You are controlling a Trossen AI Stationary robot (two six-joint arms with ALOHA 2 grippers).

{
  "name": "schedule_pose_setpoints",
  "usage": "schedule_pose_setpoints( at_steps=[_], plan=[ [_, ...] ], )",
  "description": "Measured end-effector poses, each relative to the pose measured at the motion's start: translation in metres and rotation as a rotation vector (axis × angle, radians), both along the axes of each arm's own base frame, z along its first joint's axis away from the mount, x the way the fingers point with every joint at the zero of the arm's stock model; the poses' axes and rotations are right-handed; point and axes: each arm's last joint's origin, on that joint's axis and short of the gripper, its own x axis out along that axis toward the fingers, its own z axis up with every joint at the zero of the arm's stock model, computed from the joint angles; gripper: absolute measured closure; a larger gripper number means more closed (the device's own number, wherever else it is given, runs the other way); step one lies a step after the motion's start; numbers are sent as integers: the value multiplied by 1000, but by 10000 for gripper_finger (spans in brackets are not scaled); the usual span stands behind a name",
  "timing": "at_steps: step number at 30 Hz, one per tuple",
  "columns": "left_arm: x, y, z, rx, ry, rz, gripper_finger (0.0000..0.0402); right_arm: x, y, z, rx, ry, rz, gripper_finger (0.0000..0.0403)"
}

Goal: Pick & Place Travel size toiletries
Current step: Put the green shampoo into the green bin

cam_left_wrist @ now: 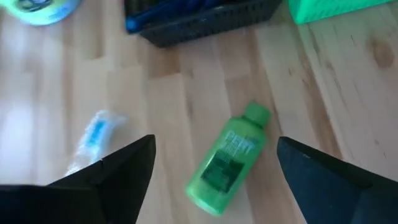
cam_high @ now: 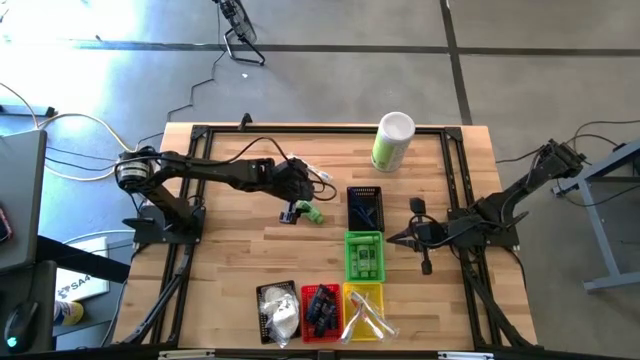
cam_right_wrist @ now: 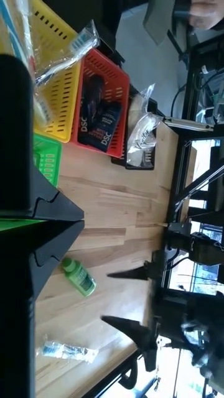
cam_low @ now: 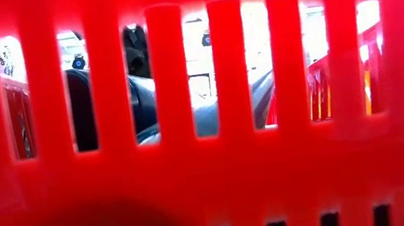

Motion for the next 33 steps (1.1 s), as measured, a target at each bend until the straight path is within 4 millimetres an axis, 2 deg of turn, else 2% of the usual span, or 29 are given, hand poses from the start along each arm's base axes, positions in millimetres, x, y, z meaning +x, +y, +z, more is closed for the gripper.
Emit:
schedule_pose_setpoints(
  at_steps=[7,15,33],
  plan=[
    [12,0,-35,-33,96,-79,77,0,0,0,0,0,0,401],
    [21,5,-70,-37,182,-59,77,0,0,0,-18,-6,6,401],
    [20,4,-76,-93,218,-34,78,0,0,0,-21,-7,8,401]
  ],
)
